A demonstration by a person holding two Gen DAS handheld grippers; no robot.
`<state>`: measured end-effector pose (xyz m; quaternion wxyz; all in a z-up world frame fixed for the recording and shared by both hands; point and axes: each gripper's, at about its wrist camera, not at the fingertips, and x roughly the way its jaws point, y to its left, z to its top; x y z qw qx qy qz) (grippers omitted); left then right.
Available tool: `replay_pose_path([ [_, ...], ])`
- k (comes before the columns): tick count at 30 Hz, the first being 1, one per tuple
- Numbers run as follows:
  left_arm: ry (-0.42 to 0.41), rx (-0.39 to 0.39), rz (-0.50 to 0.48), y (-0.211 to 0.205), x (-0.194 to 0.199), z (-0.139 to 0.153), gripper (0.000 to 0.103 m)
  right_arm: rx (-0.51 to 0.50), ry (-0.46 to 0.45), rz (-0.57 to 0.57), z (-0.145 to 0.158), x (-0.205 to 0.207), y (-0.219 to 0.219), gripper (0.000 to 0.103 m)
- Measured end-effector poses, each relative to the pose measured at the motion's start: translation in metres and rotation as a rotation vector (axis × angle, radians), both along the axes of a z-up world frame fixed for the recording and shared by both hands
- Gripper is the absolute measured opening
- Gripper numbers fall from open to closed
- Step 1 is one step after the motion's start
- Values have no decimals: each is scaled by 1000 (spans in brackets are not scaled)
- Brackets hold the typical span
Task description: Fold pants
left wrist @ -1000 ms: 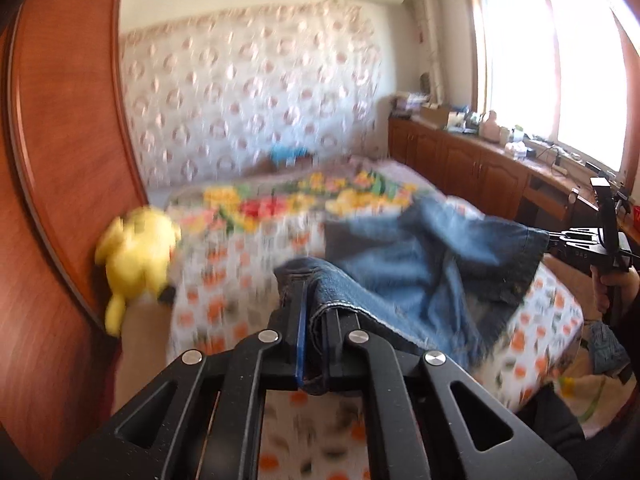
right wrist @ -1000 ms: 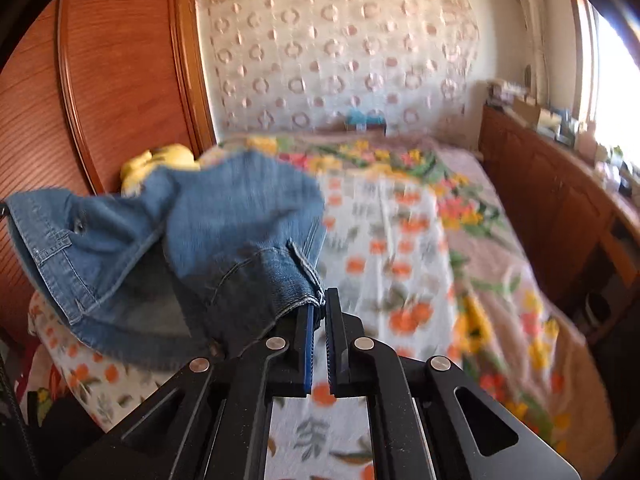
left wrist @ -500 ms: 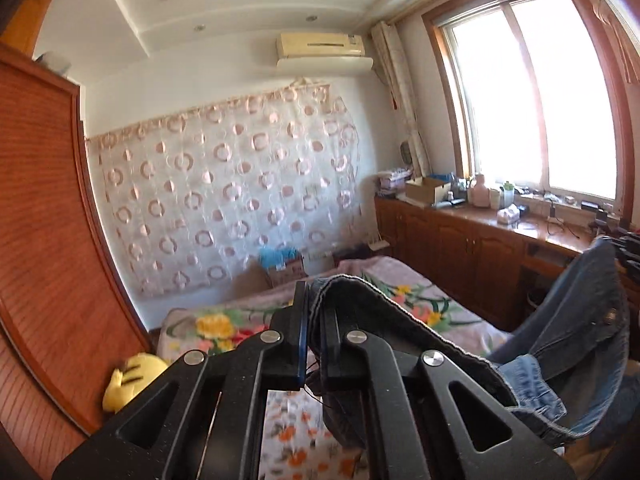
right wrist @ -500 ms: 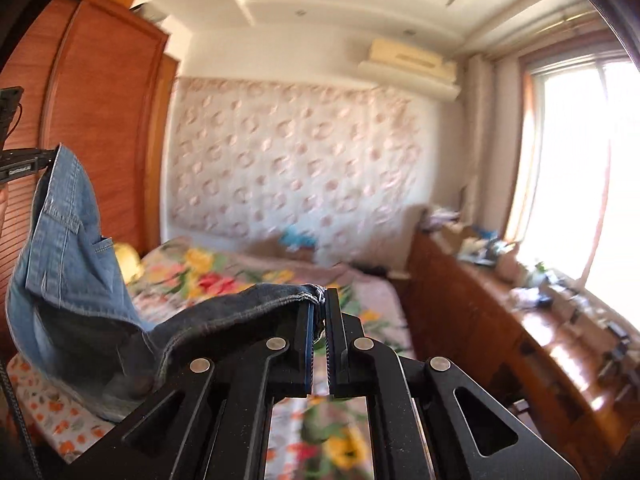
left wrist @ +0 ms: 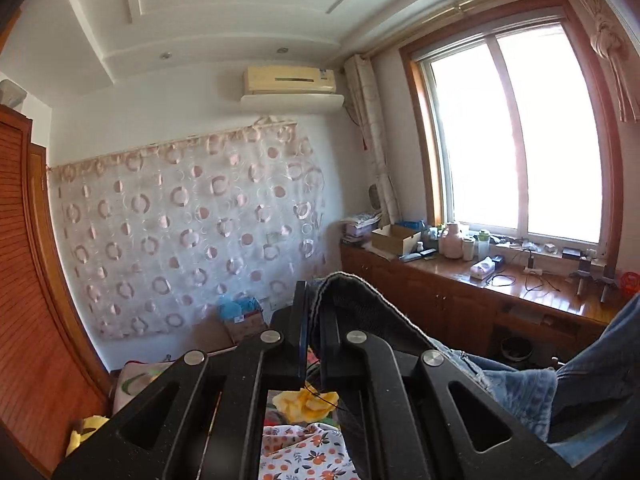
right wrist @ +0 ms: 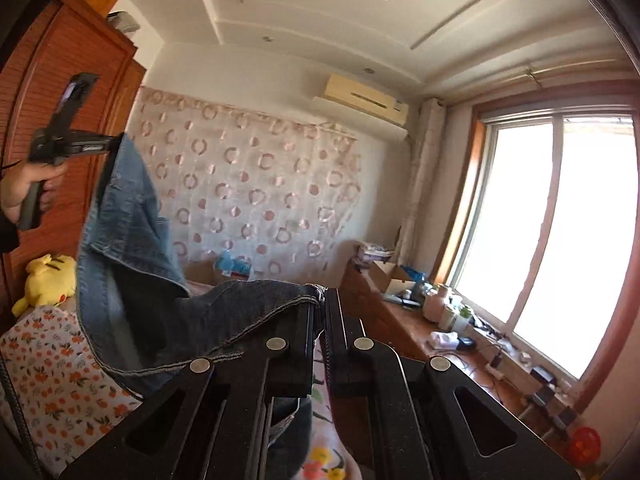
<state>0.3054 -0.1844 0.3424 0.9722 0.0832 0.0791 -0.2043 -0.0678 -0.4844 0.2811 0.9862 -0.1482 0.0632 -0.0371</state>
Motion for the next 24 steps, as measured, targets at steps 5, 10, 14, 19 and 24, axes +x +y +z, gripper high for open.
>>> replay_pose_path([
  [5, 63, 25, 48, 36, 13, -43, 5, -8, 95, 186, -42, 9, 62, 5],
  [10, 152, 65, 138, 103, 34, -100, 5, -7, 186, 392, -83, 26, 141, 5],
  [14, 331, 166, 182, 135, 57, -188, 5, 46, 313, 524, -140, 48, 203, 5],
  [19, 485, 233, 221, 170, 48, -308, 5, 106, 477, 626, -225, 60, 259, 5],
  [24, 564, 194, 214, 193, 14, -362, 10, 106, 566, 650, -261, 55, 294, 5],
])
